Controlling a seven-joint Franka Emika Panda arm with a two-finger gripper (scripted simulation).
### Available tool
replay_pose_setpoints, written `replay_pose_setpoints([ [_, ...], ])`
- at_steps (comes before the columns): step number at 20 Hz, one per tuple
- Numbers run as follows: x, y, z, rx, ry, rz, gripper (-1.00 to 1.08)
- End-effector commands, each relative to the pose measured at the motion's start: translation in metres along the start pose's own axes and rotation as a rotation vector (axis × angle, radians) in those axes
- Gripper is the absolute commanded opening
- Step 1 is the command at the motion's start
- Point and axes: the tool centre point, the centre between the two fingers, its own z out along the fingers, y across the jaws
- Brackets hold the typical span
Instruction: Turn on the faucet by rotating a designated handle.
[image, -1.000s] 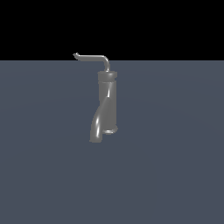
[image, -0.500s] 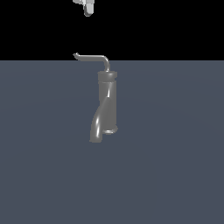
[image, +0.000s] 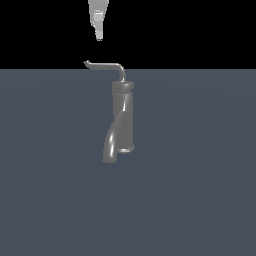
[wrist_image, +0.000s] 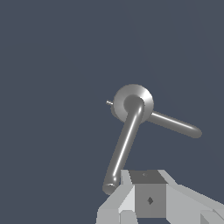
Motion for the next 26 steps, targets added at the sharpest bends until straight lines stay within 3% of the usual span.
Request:
replay_pose_setpoints([
  [1,-0.002,-0.011,0.01,0.0,0.001,0.061,-1.0],
  [13,-0.01,-0.049,0.054,-0.003,0.006,0.287,-1.0],
  [26,-0.012,-0.058,0.067,-0.003,0.008,0.347,-1.0],
])
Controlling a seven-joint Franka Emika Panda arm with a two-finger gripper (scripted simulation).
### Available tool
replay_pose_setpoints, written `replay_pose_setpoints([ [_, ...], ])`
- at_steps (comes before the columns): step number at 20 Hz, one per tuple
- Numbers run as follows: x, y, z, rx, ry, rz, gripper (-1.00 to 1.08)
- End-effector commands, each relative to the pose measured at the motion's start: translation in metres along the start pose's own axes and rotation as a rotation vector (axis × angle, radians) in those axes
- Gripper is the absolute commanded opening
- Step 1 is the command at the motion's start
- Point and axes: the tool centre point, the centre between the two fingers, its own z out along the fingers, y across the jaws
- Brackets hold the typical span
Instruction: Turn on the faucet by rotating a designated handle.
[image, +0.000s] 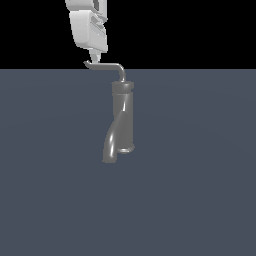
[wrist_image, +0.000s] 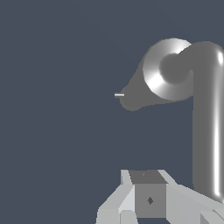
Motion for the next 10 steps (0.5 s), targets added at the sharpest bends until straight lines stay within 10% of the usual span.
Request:
replay_pose_setpoints([
  [1,0.0,0.0,0.0,0.0,0.0,0.0,-1.0],
  [10,-0.002,0.026,0.0,0.0,0.0,0.0,-1.0],
])
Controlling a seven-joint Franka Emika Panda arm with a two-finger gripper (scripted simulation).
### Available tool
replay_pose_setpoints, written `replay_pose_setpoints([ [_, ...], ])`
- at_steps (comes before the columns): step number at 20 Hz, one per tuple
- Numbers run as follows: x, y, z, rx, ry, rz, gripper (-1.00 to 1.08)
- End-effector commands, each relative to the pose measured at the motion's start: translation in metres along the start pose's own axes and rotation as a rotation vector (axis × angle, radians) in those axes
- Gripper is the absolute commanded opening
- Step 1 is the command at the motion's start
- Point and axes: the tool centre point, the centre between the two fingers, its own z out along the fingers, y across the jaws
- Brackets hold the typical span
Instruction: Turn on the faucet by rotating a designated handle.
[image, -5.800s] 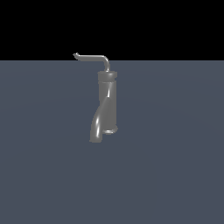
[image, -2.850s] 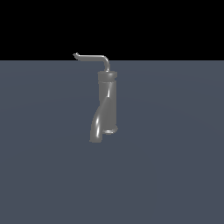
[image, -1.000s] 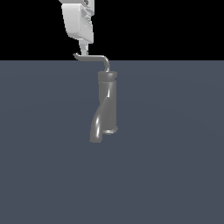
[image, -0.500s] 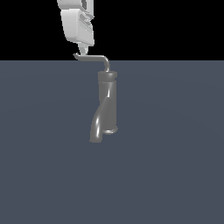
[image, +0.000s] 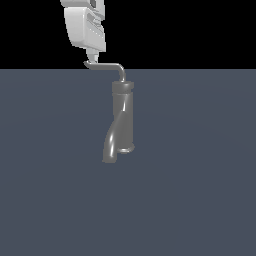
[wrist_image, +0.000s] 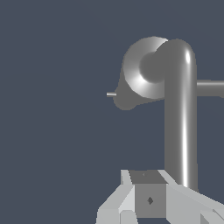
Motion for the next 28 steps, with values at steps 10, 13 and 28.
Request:
replay_pose_setpoints([
  [10,-0.002,0.036,0.0,-0.001,0.001,0.0,-1.0],
  [13,-0.003,0.046,0.0,-0.001,0.001,0.0,-1.0],
  [28,0.02,0.077,0.0,0.002,0.0,0.004,-1.0],
])
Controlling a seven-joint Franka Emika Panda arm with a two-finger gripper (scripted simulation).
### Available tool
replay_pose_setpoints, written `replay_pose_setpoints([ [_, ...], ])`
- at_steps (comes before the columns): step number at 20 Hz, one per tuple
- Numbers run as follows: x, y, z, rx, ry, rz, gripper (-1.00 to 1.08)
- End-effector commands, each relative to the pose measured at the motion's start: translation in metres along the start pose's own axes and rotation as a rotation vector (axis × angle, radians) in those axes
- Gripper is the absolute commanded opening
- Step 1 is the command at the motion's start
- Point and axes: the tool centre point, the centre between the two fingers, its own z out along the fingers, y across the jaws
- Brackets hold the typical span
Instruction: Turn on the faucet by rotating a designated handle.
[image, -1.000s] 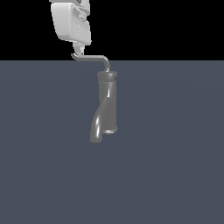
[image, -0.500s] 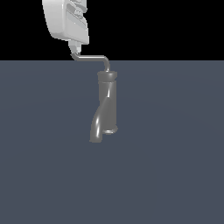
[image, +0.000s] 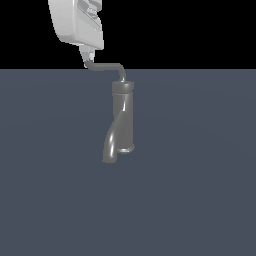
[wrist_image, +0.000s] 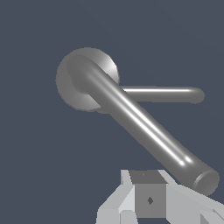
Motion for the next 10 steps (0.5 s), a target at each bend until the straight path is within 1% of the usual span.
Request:
replay_pose_setpoints([
  [1,0.01,0.009,0.0,-0.005,0.003,0.007,-1.0],
  [10,0.029,0.034,0.0,-0.008,0.003,0.005,-1.0],
])
